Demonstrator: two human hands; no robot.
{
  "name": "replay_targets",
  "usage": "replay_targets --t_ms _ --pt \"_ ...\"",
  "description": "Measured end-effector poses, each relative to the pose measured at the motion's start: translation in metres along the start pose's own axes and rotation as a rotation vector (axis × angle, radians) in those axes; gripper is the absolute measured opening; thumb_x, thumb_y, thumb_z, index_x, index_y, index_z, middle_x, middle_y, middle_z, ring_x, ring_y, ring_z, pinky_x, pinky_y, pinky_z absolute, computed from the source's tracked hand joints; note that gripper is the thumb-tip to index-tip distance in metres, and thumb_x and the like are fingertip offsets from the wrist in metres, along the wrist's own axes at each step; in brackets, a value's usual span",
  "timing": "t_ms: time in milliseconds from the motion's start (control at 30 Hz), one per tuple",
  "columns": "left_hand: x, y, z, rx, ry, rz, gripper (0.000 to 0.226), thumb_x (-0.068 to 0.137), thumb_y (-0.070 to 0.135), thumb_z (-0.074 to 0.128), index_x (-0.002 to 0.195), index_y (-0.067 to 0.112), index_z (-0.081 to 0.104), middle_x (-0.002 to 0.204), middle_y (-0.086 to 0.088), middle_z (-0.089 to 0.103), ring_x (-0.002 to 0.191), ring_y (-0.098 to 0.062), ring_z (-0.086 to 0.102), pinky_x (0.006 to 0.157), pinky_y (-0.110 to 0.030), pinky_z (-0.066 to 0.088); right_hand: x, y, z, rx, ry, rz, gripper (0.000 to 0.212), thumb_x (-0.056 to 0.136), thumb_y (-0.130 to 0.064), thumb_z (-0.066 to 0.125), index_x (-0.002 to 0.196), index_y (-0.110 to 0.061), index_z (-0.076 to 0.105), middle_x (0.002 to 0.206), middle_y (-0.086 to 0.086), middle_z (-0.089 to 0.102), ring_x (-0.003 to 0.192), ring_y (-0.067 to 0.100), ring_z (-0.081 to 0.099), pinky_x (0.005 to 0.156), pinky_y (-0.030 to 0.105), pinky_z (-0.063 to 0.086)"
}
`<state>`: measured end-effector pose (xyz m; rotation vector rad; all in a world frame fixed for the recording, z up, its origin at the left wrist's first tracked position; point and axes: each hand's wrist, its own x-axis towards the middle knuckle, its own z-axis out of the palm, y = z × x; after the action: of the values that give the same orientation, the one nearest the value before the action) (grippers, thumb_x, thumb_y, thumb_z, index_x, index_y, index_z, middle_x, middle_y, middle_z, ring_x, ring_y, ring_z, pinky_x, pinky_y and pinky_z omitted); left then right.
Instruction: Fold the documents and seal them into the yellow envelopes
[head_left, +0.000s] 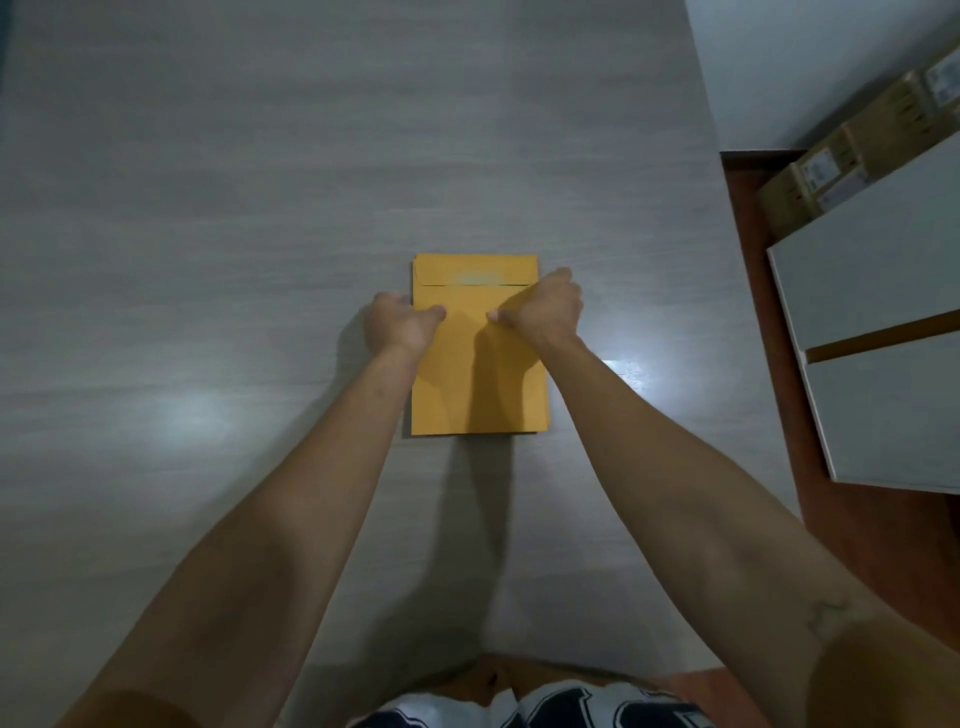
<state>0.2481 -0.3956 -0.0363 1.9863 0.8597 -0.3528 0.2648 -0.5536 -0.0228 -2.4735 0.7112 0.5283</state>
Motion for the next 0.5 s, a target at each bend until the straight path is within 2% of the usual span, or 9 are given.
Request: replay_targets --t_ms 67,133,200,333,400,500 --pt "0.003 0.0 -0.004 -0.092 -0.035 -0.057 0.056 0.073 0.031 0.085 0.117 0.004 0.066 0.116 -0.008 0.068 0.105 -0.026 0.066 0.089 -0.034 0.054 0.004 0.001 0.001 0.052 -0.022 0.058 0.097 0.062 -0.041 0.091 0.134 -0.003 0.039 0.136 0.014 0.048 0.129 0.031 0.045 0.106 0.041 0.042" --pt "0.001 0.001 -0.008 -0.135 -0.079 -0.074 0.041 0.072 0.027 0.086 0.101 0.004 0.067 0.105 -0.006 0.067 0.099 -0.027 0.067 0.088 -0.039 0.056 0.006 0.0 0.004 0.068 -0.031 0.092 0.093 0.056 -0.043 0.093 0.128 -0.006 0.047 0.131 0.012 0.053 0.125 0.03 0.049 0.103 0.04 0.045" --pt "-0.003 0.004 -0.012 -0.152 -0.135 -0.079 0.033 0.074 0.021 0.085 0.096 0.01 0.063 0.1 -0.004 0.064 0.092 -0.023 0.064 0.082 -0.034 0.055 0.006 -0.001 0.007 0.063 -0.049 0.102 0.089 0.053 -0.047 0.093 0.123 -0.008 0.053 0.128 0.011 0.056 0.122 0.029 0.05 0.101 0.039 0.047" --pt "-0.007 -0.001 -0.017 -0.126 -0.206 -0.089 0.017 0.074 0.01 0.082 0.084 0.009 0.068 0.095 -0.009 0.071 0.088 -0.027 0.069 0.082 -0.042 0.059 -0.004 0.008 0.007 0.122 -0.083 0.076 0.101 0.056 -0.043 0.093 0.134 -0.007 0.041 0.137 0.012 0.045 0.13 0.03 0.043 0.104 0.041 0.044" --pt "-0.012 -0.006 -0.02 -0.118 -0.205 -0.089 0.016 0.075 0.009 0.08 0.086 0.01 0.069 0.095 -0.009 0.071 0.087 -0.027 0.069 0.081 -0.042 0.059 -0.013 0.015 0.007 0.184 -0.074 0.011 0.098 0.059 -0.037 0.093 0.134 -0.007 0.038 0.134 0.012 0.047 0.127 0.03 0.046 0.1 0.041 0.046" --pt "-0.022 -0.012 -0.025 -0.14 -0.216 -0.064 0.022 0.076 0.011 0.08 0.095 0.01 0.069 0.099 -0.008 0.071 0.09 -0.026 0.067 0.081 -0.039 0.058 -0.03 0.027 0.007 0.388 -0.114 -0.05 0.083 0.067 -0.028 0.09 0.127 -0.009 0.037 0.127 0.011 0.053 0.118 0.029 0.052 0.095 0.042 0.049"
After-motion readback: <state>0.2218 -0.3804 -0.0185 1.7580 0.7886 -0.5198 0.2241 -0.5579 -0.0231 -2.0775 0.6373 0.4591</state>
